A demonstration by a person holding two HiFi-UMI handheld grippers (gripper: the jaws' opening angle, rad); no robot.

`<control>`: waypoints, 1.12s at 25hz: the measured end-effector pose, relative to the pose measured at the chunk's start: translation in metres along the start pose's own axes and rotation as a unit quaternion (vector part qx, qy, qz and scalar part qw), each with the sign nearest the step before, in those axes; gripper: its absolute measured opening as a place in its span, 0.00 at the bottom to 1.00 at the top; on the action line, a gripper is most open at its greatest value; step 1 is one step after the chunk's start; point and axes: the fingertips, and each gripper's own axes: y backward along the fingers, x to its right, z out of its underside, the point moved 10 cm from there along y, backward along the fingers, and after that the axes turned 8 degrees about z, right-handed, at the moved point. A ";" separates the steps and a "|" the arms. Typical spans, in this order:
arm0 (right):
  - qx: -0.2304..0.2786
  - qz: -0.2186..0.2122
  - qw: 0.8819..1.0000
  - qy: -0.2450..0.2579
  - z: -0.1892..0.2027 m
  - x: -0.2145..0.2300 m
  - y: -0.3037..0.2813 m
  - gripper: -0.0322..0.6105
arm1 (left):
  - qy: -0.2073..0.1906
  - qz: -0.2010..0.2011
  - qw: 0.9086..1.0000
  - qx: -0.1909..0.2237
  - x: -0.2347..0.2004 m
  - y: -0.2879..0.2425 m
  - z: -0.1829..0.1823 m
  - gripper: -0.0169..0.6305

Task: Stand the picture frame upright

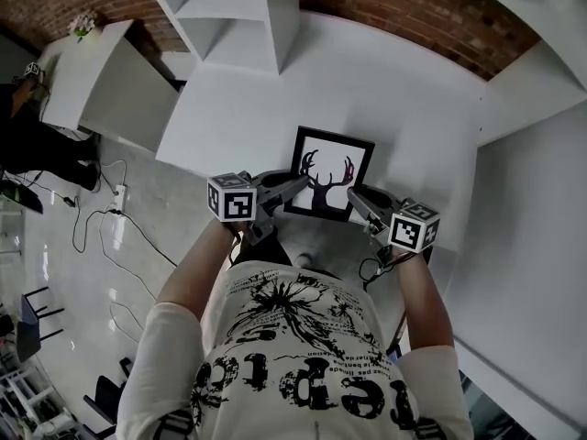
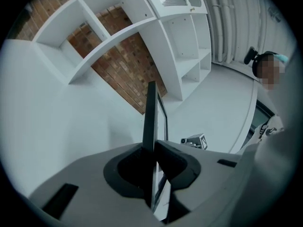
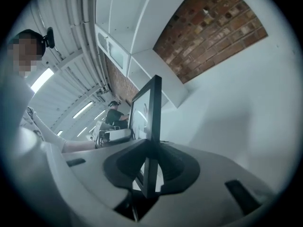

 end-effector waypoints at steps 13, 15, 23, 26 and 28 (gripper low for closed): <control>-0.027 0.038 0.997 0.063 -0.198 -0.045 -0.247 0.18 | -0.031 -0.046 0.998 0.005 -0.159 0.113 -0.232 0.20; -0.031 0.051 0.996 0.070 -0.231 -0.049 -0.296 0.18 | -0.041 -0.048 0.998 0.003 -0.192 0.132 -0.274 0.21; -0.026 0.103 0.991 0.076 -0.258 -0.066 -0.348 0.19 | -0.098 -0.041 0.994 -0.026 -0.228 0.154 -0.326 0.22; -0.031 0.128 0.987 0.090 -0.259 -0.062 -0.364 0.19 | -0.114 -0.035 0.992 -0.041 -0.247 0.154 -0.331 0.22; -0.030 0.139 0.985 0.097 -0.255 -0.059 -0.367 0.19 | -0.122 -0.028 0.991 -0.049 -0.255 0.151 -0.328 0.22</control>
